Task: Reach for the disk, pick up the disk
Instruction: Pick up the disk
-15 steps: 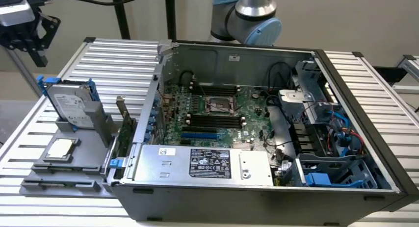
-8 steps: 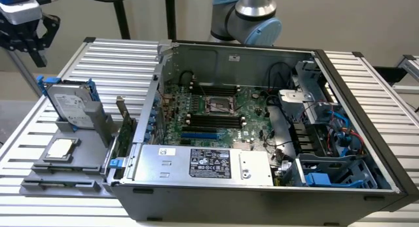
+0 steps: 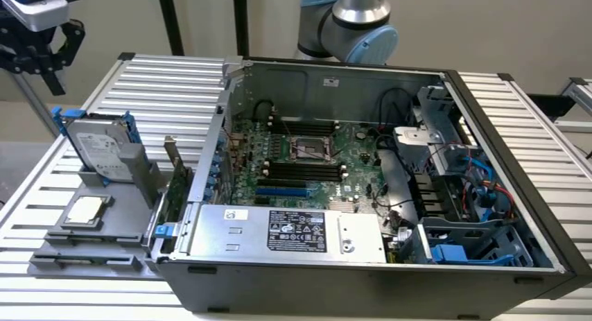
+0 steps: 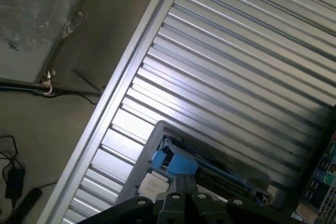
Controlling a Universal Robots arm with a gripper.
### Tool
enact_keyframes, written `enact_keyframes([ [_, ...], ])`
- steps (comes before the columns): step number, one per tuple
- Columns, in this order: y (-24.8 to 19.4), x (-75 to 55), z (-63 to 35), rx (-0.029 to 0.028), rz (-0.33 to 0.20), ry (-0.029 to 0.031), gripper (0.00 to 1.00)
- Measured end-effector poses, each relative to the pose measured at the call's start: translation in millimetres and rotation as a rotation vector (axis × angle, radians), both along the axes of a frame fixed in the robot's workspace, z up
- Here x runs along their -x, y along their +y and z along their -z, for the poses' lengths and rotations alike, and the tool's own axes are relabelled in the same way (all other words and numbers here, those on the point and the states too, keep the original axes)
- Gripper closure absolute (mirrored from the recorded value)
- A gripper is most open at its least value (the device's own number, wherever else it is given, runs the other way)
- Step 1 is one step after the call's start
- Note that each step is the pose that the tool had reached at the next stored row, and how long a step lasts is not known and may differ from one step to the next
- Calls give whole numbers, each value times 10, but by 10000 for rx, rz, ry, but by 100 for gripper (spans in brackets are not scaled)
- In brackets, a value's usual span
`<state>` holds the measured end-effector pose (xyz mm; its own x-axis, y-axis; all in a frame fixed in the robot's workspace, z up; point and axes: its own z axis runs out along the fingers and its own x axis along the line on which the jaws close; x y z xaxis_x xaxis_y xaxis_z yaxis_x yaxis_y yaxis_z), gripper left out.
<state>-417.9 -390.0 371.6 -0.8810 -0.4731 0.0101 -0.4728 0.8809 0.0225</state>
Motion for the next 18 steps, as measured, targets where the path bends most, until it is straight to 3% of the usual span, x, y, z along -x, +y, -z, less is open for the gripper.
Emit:
enact_keyframes([
  [18,0,0,7,0,-3455,-1,89],
])
